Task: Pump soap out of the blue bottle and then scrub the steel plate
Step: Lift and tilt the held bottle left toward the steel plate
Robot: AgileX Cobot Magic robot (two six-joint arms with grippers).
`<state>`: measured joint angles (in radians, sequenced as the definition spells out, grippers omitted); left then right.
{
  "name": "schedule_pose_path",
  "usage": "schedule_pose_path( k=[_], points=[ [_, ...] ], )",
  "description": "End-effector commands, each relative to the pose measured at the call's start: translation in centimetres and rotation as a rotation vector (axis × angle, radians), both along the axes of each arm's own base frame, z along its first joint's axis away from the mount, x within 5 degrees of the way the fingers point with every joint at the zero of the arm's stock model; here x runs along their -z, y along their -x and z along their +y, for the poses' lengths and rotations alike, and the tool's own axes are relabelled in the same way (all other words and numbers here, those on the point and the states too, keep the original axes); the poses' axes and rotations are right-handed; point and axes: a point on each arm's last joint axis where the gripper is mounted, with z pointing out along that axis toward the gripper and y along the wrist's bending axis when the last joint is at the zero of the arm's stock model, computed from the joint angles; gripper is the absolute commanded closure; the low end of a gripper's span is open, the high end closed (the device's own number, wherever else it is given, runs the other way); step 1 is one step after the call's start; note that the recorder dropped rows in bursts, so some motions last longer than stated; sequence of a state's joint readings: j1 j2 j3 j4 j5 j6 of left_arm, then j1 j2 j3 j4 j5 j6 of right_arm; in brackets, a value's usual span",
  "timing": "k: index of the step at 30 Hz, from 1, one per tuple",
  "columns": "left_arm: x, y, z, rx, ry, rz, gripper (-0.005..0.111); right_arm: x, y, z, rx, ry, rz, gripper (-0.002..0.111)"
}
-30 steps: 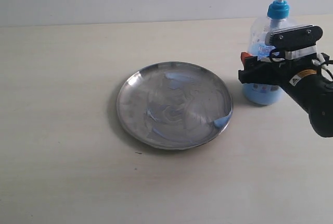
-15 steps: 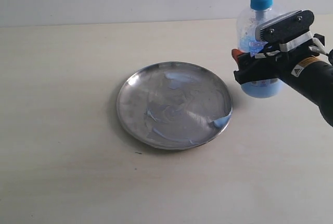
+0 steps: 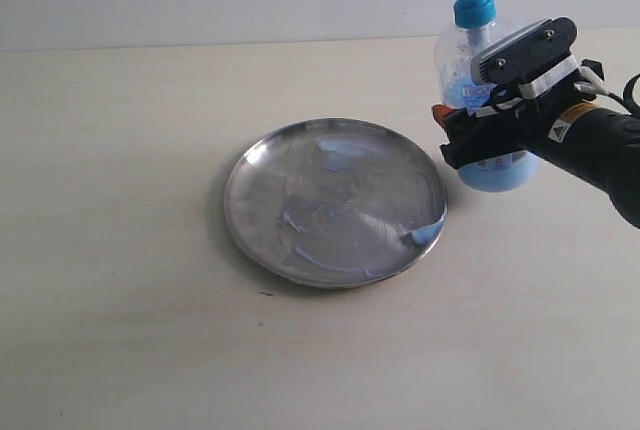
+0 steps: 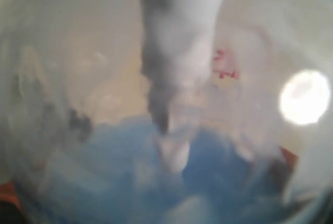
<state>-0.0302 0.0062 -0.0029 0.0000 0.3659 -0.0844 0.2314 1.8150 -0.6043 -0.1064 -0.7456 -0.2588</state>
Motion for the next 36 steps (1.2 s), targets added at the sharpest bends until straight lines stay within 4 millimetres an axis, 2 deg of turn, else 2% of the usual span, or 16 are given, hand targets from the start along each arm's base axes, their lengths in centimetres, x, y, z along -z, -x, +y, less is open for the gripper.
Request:
schedule_pose_path(
  k=[1, 9, 13, 22, 36],
  points=[
    [-0.1, 0.0, 0.0, 0.0, -0.001, -0.017, 0.107, -1.9, -0.7, 0.3, -0.018, -0.026, -0.134, 0.108],
    [-0.1, 0.0, 0.0, 0.0, -0.001, -0.017, 0.107, -2.1, -0.8, 0.2, 0.001, -0.041, -0.154, 0.108],
    [-0.1, 0.0, 0.0, 0.0, -0.001, -0.017, 0.107, -1.5, -1.0, 0.0, 0.034, -0.059, -0.149, 0.108],
    [-0.1, 0.0, 0.0, 0.0, -0.001, -0.017, 0.107, -1.1, -0.6, 2.0, 0.053, -0.037, -0.18, 0.108],
    [-0.1, 0.0, 0.0, 0.0, -0.001, -0.017, 0.107, -0.7, -0.7, 1.7, 0.093, -0.051, -0.174, 0.108]
  ],
)
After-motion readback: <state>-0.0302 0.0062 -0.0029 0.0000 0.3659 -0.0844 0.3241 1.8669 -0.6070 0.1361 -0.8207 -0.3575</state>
